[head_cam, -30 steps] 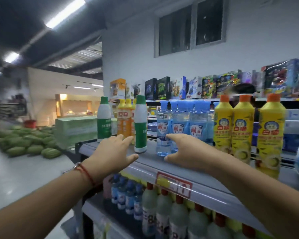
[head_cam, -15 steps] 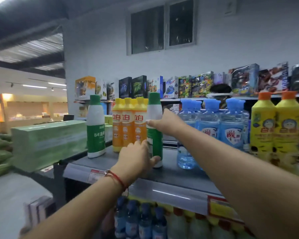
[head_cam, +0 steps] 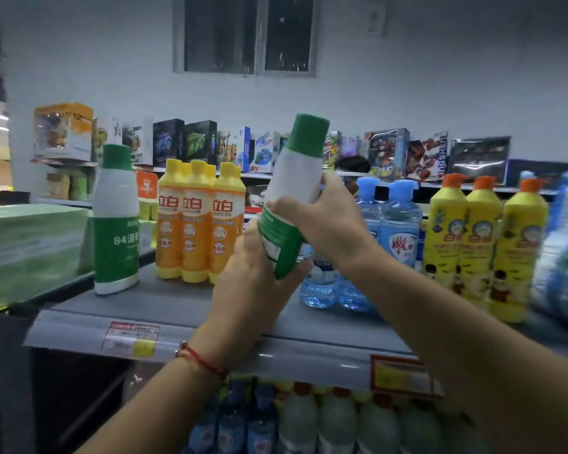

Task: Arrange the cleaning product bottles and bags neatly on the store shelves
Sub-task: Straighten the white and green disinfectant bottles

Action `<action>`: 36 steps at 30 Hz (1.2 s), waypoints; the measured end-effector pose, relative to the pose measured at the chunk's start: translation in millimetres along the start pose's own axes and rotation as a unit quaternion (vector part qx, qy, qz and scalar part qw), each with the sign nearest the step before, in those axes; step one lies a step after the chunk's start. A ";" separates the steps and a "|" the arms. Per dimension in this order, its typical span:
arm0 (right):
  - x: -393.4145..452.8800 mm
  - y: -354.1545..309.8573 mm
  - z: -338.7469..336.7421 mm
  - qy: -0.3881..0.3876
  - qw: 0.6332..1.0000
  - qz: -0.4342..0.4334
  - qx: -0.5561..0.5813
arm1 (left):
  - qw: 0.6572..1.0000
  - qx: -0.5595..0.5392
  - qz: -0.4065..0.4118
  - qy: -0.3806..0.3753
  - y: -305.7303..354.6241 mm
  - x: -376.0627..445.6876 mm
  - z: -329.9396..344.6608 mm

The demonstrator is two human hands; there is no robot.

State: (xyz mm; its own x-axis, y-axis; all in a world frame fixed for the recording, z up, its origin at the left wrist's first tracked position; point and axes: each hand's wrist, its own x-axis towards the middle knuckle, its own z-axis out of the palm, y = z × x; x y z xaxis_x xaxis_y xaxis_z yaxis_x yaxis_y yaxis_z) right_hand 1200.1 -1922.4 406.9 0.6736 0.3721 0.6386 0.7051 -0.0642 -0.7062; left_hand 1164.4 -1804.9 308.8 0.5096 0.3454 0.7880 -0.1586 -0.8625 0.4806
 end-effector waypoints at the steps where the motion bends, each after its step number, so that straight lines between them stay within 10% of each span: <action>1: -12.7 -2.1 -12.5 0.000 1.000 -0.001 0.024 | 1.000 -0.023 0.020 -0.002 12.4 -5.8 -3.3; 9: -137.6 26.7 -134.3 -0.035 0.993 0.037 0.108 | 0.961 -0.237 0.039 -0.141 117.3 -103.3 9.2; 20: -436.7 129.1 -280.6 0.141 0.849 0.404 0.310 | 0.713 -0.493 -0.191 -0.462 264.8 -358.5 122.3; 28: -613.7 124.0 -356.4 0.263 0.809 0.444 0.282 | 0.704 -0.402 -0.247 -0.530 330.1 -498.8 169.5; 36: -647.6 110.9 -399.0 0.316 0.835 0.443 -0.080 | 0.442 -0.467 -0.461 -0.612 418.1 -518.1 207.5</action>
State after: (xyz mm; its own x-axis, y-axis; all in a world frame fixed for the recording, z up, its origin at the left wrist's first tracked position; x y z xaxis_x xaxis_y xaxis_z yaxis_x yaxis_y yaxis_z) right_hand 930.7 -2540.0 36.9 0.8937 -0.4465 -0.0435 -0.1457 -0.1972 -0.9695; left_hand 1009.5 -2421.2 21.6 0.7072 -0.5605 -0.4308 0.6042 0.1627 0.7801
